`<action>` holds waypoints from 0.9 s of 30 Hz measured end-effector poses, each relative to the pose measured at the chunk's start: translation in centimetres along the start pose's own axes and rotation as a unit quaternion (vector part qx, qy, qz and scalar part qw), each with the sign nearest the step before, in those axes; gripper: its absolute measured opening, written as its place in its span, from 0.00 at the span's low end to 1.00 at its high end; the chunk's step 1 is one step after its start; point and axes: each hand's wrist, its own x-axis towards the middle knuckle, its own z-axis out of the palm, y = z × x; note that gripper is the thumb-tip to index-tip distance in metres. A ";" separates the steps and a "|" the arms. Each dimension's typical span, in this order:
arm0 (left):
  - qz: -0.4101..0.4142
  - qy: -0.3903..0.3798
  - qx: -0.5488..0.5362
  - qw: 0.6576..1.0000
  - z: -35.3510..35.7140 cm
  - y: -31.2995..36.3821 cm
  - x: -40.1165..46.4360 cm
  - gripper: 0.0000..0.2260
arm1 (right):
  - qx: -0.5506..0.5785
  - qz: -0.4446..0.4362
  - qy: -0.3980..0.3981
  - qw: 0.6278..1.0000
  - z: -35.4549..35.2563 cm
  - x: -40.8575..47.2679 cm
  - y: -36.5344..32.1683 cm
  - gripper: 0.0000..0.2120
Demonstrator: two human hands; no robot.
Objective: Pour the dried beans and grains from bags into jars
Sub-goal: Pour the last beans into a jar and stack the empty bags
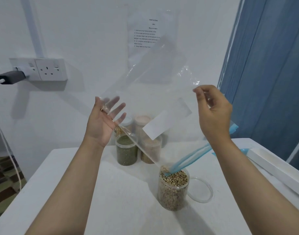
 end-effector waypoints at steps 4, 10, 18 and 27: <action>-0.004 -0.008 -0.013 1.000 0.0 0.1 -0.1 0.14 | 0.004 -0.002 -0.001 1.000 0.1 0.0 0.0 0.06; 0.000 -0.022 -0.024 0.999 -0.2 0.2 0.2 0.15 | 0.001 -0.011 0.000 1.000 0.1 0.3 0.0 0.06; 0.006 -0.014 -0.022 1.000 -0.9 -0.1 0.5 0.15 | -0.003 -0.022 -0.003 1.000 -0.1 0.2 0.2 0.08; 0.046 0.095 0.058 0.993 -0.6 0.3 0.7 0.15 | 0.003 -0.022 0.018 1.000 -0.1 0.0 0.4 0.06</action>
